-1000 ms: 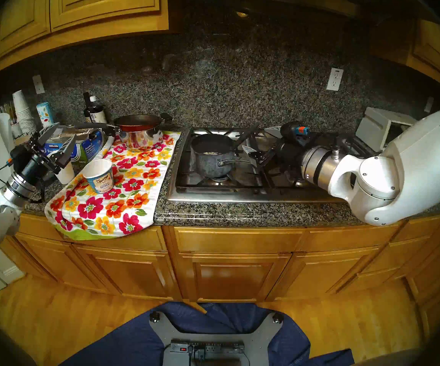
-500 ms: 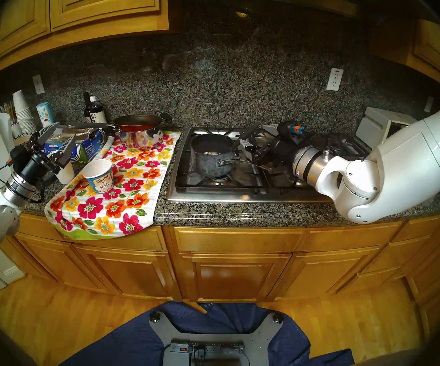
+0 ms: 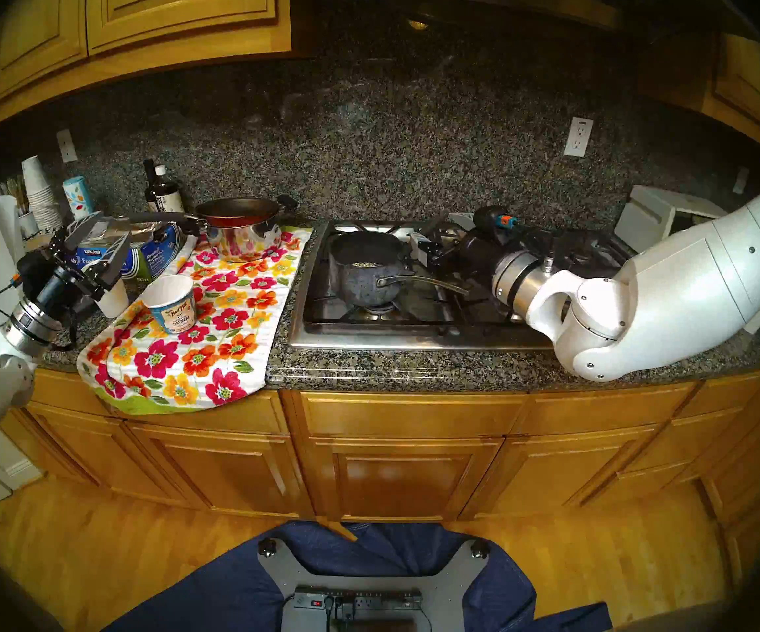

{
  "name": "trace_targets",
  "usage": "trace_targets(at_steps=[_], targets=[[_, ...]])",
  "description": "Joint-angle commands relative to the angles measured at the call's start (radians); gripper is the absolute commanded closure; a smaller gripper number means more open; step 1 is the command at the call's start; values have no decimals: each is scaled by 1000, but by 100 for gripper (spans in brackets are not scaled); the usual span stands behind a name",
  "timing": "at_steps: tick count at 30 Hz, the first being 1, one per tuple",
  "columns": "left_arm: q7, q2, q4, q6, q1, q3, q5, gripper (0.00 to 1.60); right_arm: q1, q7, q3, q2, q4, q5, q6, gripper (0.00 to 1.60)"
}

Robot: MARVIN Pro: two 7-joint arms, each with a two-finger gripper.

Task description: Pour oats into pot and stir with a spoon

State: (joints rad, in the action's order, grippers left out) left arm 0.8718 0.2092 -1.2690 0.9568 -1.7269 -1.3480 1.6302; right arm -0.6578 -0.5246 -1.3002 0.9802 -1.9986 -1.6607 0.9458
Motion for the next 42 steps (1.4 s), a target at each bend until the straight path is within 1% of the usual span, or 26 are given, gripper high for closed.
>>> trace_targets(at_steps=[1,5,7,8,9,10,11,12,13,15,17,18,19,21,22,25,26,27,35,36,37,38,40,42], targets=[[110,-10,1,3,14,-34,3,0,66,27,110,-83,44,-34,14,0],[99,-11,-2,3,12,-34,-1,0,93,48,160,-110,52,-61,14,0],[122,-7,3,3,14,-38,6,0,111,65,188,-121,56,-77,14,0],[122,-7,3,3,14,-38,6,0,111,65,188,-121,56,-77,14,0],[96,-11,-3,3,10,-35,-2,0,118,68,199,-124,56,-82,14,0],[111,-8,0,3,11,-38,2,0,129,76,211,-128,59,-87,14,0],[93,-11,-4,3,8,-37,-4,0,142,89,234,-133,57,-100,14,0],[119,-7,2,3,11,-40,4,0,151,94,246,-136,56,-105,14,0],[119,-7,2,3,11,-40,4,0,151,94,246,-136,56,-105,14,0],[116,-7,1,3,10,-41,3,0,163,106,267,-139,49,-113,14,0],[94,-10,-4,3,6,-40,-4,0,176,116,283,-143,43,-121,14,0],[102,-9,-2,3,7,-42,-2,0,185,122,293,-148,42,-126,14,0],[113,-7,0,3,8,-44,1,0,190,126,299,-151,41,-128,14,0],[100,-9,-3,3,5,-44,-3,0,200,132,311,-157,36,-134,14,0],[113,-6,0,3,6,-46,1,0,206,135,317,-161,35,-137,14,0],[101,-8,-3,3,2,-47,-4,0,222,148,332,-172,36,-144,14,0],[112,-6,-1,3,3,-49,0,0,225,151,334,-174,37,-144,14,0],[98,-8,-4,3,1,-48,-5,0,228,156,338,-178,38,-146,14,0],[107,-5,-2,3,-1,-55,-4,0,236,184,352,-188,56,-142,14,0],[107,-5,-2,3,-2,-55,-4,0,235,187,351,-185,59,-139,14,23],[102,-5,-4,3,-3,-55,-6,0,234,191,350,-184,62,-135,14,60],[105,-5,-3,3,-3,-56,-6,0,231,193,351,-182,63,-133,14,86],[111,-3,-2,3,-3,-58,-4,0,226,199,352,-180,65,-126,14,160],[102,-5,-4,3,-5,-58,-7,0,225,201,356,-179,63,-125,14,160]])
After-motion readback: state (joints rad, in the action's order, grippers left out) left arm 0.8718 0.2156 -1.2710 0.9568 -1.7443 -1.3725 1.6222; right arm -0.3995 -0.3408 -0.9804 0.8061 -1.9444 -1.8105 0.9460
